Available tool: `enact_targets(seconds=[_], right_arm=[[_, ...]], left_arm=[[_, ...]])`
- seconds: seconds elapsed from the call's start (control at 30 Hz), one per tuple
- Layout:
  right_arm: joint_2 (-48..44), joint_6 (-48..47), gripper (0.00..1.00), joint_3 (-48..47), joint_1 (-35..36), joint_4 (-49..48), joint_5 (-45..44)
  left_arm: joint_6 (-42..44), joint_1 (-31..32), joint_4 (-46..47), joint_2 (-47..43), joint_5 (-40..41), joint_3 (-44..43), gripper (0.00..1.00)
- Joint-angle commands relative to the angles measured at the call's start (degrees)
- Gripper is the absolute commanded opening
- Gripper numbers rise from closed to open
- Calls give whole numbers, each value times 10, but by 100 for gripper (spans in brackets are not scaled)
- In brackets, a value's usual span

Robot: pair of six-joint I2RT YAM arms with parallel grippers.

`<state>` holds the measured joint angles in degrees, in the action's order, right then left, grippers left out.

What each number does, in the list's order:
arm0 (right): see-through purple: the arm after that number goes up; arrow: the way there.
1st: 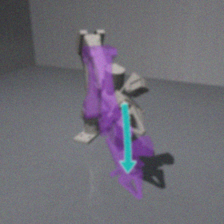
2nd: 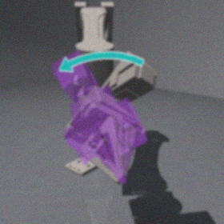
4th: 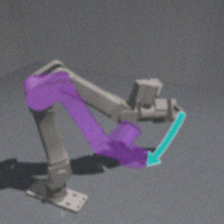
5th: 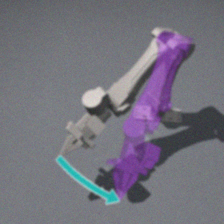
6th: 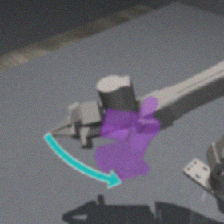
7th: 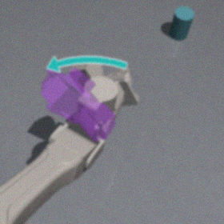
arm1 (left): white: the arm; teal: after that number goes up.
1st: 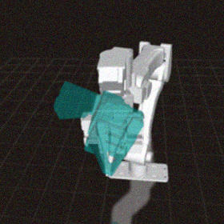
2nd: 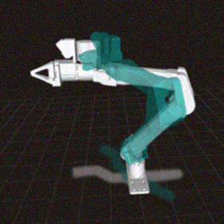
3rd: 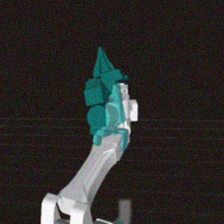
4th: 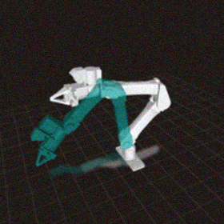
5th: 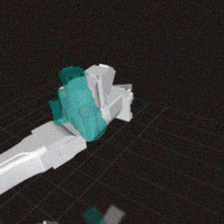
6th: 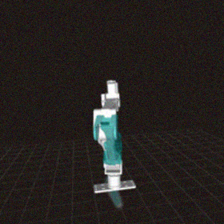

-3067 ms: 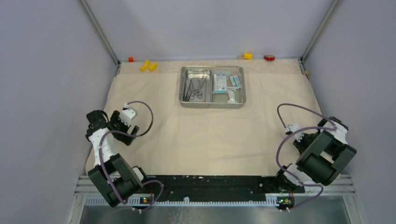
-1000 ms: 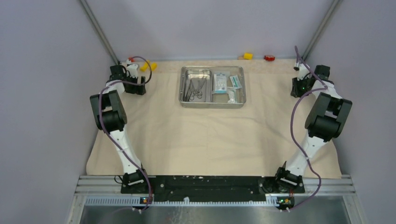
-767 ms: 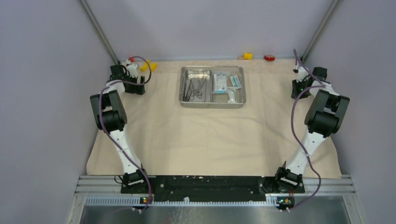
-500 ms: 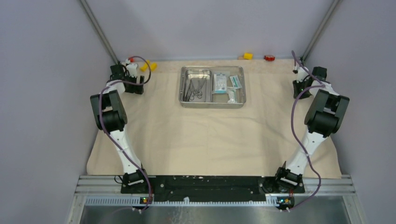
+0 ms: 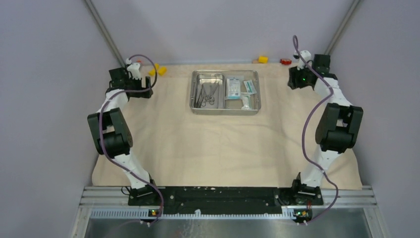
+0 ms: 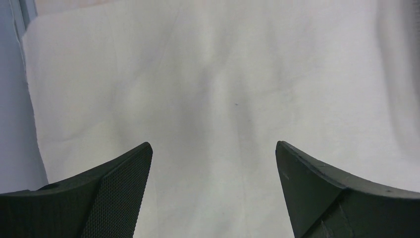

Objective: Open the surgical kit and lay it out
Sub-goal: Move the container from the surgical kit.

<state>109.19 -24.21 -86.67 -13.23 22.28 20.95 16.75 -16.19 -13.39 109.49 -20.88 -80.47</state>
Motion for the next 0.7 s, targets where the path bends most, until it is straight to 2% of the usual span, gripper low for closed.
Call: enact_targets(seconds=[0.0, 0.13, 0.3, 0.47, 0.67], right_arm=[[-39, 86, 55, -9, 88, -43, 17], [-26, 142, 57, -21, 155, -73, 0], [32, 188, 60, -87, 212, -53, -27], [94, 205, 62, -141, 231, -24, -83], [125, 208, 62, -144, 231, -22, -111]], left_arm=[[-33, -2, 28, -81, -72, 35, 99], [-48, 1, 31, -120, -98, 68, 99], [-55, 10, 34, -145, -111, 97, 99], [-63, 17, 40, -159, -115, 112, 99], [-72, 24, 50, -168, -124, 122, 99]])
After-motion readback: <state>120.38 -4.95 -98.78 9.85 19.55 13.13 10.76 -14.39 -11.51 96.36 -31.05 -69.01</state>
